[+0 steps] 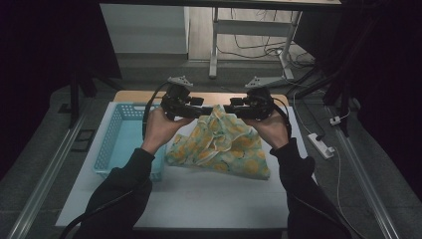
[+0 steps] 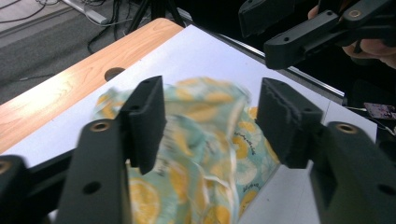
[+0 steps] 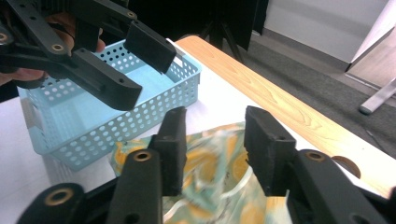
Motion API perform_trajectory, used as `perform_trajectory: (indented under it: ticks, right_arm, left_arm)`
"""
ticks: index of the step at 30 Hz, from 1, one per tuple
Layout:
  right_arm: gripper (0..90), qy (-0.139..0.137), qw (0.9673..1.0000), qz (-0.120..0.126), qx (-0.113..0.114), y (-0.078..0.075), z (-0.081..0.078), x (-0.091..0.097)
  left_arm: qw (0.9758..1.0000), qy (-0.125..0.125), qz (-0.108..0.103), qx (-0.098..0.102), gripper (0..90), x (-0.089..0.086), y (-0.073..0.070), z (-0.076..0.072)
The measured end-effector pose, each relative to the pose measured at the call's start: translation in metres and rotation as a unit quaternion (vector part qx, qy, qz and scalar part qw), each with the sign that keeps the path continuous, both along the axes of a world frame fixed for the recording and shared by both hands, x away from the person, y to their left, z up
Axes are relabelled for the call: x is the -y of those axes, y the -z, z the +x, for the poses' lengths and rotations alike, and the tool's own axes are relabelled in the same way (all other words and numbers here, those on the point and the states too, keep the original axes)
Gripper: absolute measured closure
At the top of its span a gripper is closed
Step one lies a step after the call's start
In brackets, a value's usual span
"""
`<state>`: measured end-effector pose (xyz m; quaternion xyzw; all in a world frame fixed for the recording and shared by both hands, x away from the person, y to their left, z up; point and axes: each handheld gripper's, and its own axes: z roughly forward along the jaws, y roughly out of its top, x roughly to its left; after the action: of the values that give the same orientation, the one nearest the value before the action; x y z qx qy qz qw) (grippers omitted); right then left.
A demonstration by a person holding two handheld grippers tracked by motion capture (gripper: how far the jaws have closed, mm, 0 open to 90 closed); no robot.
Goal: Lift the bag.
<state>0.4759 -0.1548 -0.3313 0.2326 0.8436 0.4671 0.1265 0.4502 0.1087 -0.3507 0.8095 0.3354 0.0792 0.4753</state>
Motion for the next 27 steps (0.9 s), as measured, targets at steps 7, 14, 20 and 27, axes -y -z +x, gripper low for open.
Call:
perform_trajectory:
  ticks: [7, 14, 20, 27]
  right_arm:
    - [47.7, 0.002, 1.0000, 0.000, -0.002, 0.004, -0.005, 0.000]
    - [39.0, -0.002, 1.0000, -0.004, -0.002, 0.010, -0.010, 0.001]
    - [32.3, -0.004, 1.0000, -0.008, 0.001, 0.017, -0.016, 0.001]
    - [26.4, 0.001, 1.0000, 0.000, -0.002, 0.028, -0.021, 0.005]
  left_arm:
    - [1.0000, 0.002, -0.006, -0.005, 32.3, -0.008, 0.009, -0.007]
    - [1.0000, 0.006, -0.006, -0.006, 25.9, -0.014, 0.015, -0.017]
    - [0.9999, 0.008, 0.008, 0.003, 21.0, -0.017, 0.023, -0.029]
    - [0.9998, 0.015, 0.011, 0.003, 13.9, -0.021, 0.039, -0.042]
